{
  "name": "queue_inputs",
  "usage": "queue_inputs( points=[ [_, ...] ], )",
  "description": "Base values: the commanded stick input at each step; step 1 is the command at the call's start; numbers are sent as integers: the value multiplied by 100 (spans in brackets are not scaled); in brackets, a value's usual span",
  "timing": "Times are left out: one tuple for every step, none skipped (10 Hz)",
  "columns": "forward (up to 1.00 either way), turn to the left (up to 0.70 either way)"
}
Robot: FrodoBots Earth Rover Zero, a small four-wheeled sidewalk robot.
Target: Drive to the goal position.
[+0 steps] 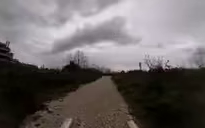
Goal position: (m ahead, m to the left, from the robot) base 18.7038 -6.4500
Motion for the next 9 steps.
queue_inputs(
  points=[
    [70,0],
    [70,0],
    [70,0],
    [70,0],
    [70,-8],
    [70,-35],
    [70,-34],
    [70,-28],
    [70,-1]
  ],
)
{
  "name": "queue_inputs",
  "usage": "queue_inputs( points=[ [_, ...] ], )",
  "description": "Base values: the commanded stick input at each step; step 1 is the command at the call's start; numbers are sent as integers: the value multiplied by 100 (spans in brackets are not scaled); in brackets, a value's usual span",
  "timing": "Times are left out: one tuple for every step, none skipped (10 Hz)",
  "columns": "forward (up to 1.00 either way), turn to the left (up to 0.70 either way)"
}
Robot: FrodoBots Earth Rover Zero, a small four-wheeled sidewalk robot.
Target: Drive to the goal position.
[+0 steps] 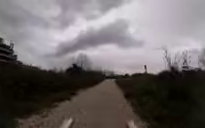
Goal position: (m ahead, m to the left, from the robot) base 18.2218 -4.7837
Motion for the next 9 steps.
queue_inputs(
  points=[
    [70,0],
    [70,0],
    [70,0],
    [70,0],
    [70,0],
    [70,0],
    [70,0],
    [70,0],
    [70,-20]
  ],
)
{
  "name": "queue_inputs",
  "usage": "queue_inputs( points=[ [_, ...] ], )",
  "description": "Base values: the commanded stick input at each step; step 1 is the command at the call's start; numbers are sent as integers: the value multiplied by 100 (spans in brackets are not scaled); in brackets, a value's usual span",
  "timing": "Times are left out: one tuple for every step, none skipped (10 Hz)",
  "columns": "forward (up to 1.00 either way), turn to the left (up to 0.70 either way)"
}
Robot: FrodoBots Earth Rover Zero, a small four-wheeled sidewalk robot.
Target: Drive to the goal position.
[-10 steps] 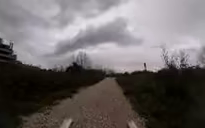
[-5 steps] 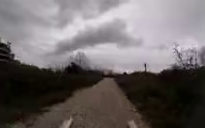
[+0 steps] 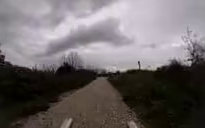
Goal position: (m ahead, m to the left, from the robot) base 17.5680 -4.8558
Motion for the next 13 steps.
queue_inputs(
  points=[
    [70,-25],
    [70,-3],
    [70,0],
    [70,0],
    [70,0],
    [70,0],
    [70,0],
    [70,0],
    [70,0],
    [70,0],
    [70,0],
    [70,0],
    [70,0]
  ],
)
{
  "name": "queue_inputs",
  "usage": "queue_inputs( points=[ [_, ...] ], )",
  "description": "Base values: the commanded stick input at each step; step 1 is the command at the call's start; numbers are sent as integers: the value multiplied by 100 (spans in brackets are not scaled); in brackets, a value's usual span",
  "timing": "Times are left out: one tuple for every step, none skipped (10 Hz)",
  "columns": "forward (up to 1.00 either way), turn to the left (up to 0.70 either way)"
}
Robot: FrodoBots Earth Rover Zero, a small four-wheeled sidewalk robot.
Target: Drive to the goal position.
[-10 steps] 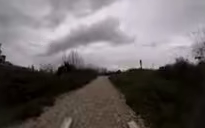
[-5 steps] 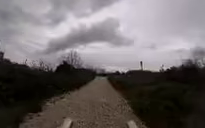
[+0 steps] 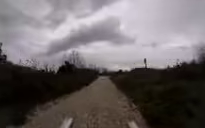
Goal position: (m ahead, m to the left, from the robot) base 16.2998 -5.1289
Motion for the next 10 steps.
queue_inputs(
  points=[
    [70,0],
    [70,0],
    [70,-22],
    [70,-32],
    [70,-8],
    [70,0],
    [70,0],
    [70,0],
    [70,0],
    [70,0]
  ],
)
